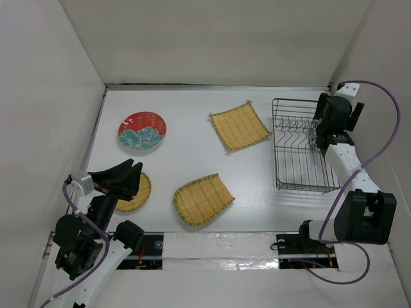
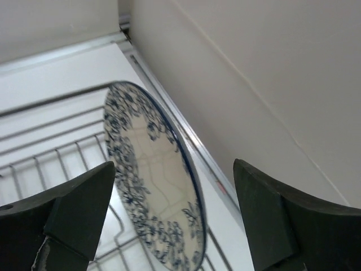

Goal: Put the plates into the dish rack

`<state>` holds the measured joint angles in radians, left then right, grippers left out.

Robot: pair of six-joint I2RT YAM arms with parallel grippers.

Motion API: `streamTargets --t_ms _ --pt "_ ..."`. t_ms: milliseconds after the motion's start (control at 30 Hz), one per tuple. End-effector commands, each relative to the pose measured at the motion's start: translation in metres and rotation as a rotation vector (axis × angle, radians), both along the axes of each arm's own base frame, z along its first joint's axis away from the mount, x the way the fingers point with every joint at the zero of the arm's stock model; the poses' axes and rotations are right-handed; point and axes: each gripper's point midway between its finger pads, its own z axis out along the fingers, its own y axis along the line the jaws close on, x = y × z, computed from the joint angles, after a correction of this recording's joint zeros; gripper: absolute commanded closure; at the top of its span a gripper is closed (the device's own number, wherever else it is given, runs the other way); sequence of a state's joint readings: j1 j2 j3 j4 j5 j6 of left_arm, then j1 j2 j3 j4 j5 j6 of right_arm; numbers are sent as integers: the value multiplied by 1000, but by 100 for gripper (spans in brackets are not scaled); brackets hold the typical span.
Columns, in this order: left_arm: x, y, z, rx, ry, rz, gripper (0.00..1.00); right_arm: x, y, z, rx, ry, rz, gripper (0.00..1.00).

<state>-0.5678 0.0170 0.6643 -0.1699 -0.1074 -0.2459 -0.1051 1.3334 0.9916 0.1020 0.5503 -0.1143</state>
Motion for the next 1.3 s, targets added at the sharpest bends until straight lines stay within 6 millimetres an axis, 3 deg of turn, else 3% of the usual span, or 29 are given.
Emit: streamTargets --t_ms 0,100,200,333,367,400,433,467,600,633,667,733,767,833,900,933,967,1000,1067,1267 --pt "1 0 8 -24 -8 3 66 5 18 66 91 -271 -41 8" --pt "9 -4 3 -6 22 8 71 6 41 80 172 -354 -19 8" --pt "16 -7 -3 6 52 12 76 9 84 90 283 -406 73 10" --pt "25 -8 -10 16 88 35 82 8 159 103 406 -431 318 11" --pt "29 -8 -13 22 105 45 83 6 196 100 437 -402 461 13" --pt "31 -9 -15 26 114 49 85 0 214 102 452 -402 538 15" --pt "33 -9 -16 30 120 54 86 -3 234 109 463 -425 632 20" --pt "37 -10 -19 37 137 63 87 -15 279 107 469 -389 853 30" --pt "48 -14 -28 71 177 77 91 -43 365 66 482 -227 1224 73" --pt "50 -16 -30 78 184 76 93 -43 382 44 478 -148 1275 82" --pt "54 -20 -32 93 191 70 93 -57 406 31 452 -90 1408 95" --pt "57 -23 -35 109 200 66 94 -65 429 9 438 -5 1516 100" --pt "62 -20 -36 116 206 85 94 -73 447 -17 426 79 1631 100" --pt "66 -21 -37 124 207 89 94 -88 467 -40 421 177 1745 100" --pt "70 -23 -39 142 213 90 94 -84 479 -63 383 242 1798 93" --pt "71 -23 -40 145 216 90 94 -88 484 -74 379 288 1807 86" --pt "72 -24 -42 150 222 90 93 -80 487 -75 362 291 1802 68" --pt "73 -25 -44 155 225 87 92 -80 493 -95 374 345 1802 60" --pt "75 -25 -46 160 232 92 90 -85 499 -112 385 413 1824 43" --pt "80 -27 -52 176 258 101 88 -116 513 -162 381 599 1902 19"
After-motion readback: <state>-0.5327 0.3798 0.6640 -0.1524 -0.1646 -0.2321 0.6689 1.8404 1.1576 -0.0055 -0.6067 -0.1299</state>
